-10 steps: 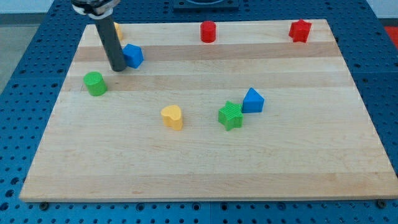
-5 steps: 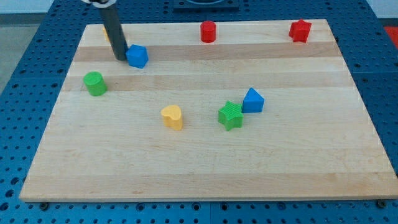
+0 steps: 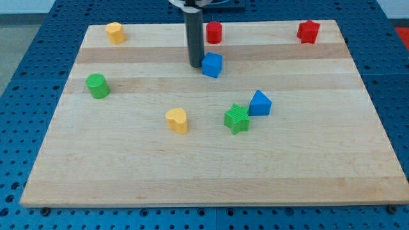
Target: Move the blue cube to the center right
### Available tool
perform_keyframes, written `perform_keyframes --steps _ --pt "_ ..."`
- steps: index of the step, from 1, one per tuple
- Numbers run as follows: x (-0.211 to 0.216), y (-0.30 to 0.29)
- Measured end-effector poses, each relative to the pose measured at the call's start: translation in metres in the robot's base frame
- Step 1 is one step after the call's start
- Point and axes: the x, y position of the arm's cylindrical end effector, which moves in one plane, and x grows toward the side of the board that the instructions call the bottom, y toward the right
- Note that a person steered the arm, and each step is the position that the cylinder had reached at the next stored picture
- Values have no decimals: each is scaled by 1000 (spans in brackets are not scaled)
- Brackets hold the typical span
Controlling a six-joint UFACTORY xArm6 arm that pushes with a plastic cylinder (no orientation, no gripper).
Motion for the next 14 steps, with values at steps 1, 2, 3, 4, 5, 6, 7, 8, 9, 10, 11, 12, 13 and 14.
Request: perform_keyframes --steps 1,2,3,4,5,6,7,8,9,10,11,12,13,14 --pt "9 27" --pt "18 52" --pt "28 78" --pt "37 105" --pt "42 125" --pt "49 141" --pt "61 144" --pt "61 153" --pt "61 168" --pt "61 182" --pt "61 188" --pt "61 188" --pt "61 195" --pt "61 198"
